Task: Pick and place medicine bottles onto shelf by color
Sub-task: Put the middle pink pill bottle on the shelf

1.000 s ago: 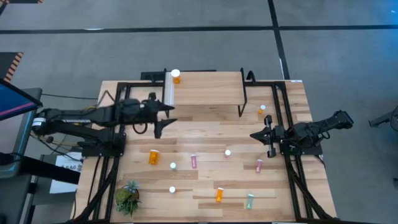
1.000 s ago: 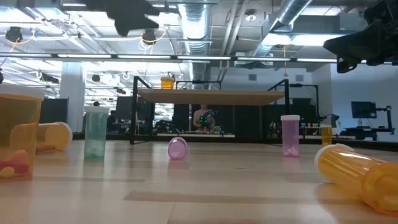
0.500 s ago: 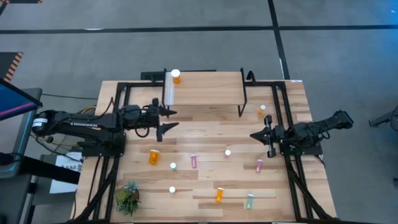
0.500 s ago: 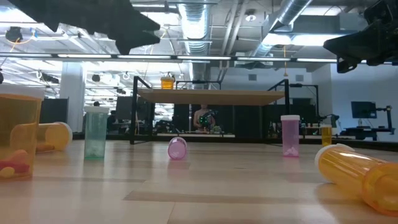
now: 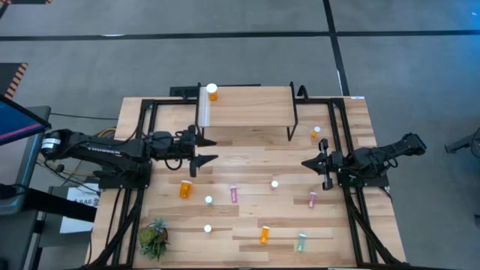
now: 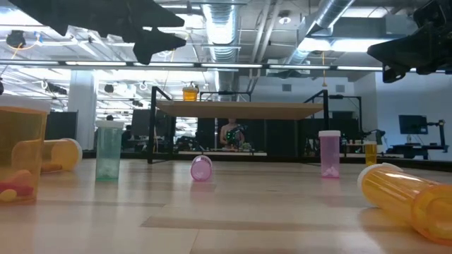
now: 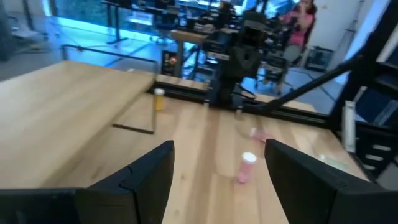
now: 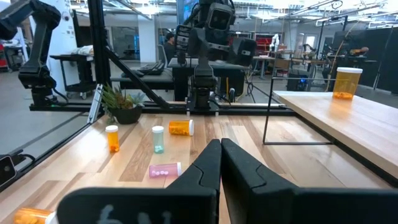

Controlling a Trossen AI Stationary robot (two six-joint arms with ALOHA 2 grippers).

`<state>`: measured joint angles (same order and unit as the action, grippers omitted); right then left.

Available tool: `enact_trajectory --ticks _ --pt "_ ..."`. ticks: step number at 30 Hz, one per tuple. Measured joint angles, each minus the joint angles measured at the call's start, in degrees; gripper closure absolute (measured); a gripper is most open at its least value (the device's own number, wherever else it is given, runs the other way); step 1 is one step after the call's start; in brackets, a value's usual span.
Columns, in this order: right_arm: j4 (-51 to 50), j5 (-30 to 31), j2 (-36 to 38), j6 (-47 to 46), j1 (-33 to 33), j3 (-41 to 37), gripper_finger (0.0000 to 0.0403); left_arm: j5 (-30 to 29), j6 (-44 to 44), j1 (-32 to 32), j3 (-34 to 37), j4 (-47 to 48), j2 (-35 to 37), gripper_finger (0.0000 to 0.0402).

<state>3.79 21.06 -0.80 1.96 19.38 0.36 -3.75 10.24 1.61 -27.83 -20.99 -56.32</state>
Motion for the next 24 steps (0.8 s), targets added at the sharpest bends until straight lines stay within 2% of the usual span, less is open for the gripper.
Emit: enact_trajectory --ticks 11,16,19,24 --pt "0.0 0.0 0.0 0.0 0.0 0.0 0.037 0.0 0.4 -4.1 0.0 -3.8 -1.9 0.0165" --pt "1.8 0.0 0.0 -0.3 0.0 0.0 0.037 3.5 0.7 -6.2 0.0 -3.2 -1.9 0.0165" --pt "7.1 0.0 0.0 -2.7 0.0 0.0 0.037 2.5 0.3 -6.8 0.0 -3.3 -1.9 0.0165" --pt "17.6 0.1 0.0 -0.6 -0.4 0.0 0.037 2.0 0.1 -6.9 0.0 -3.3 -1.9 0.0165"
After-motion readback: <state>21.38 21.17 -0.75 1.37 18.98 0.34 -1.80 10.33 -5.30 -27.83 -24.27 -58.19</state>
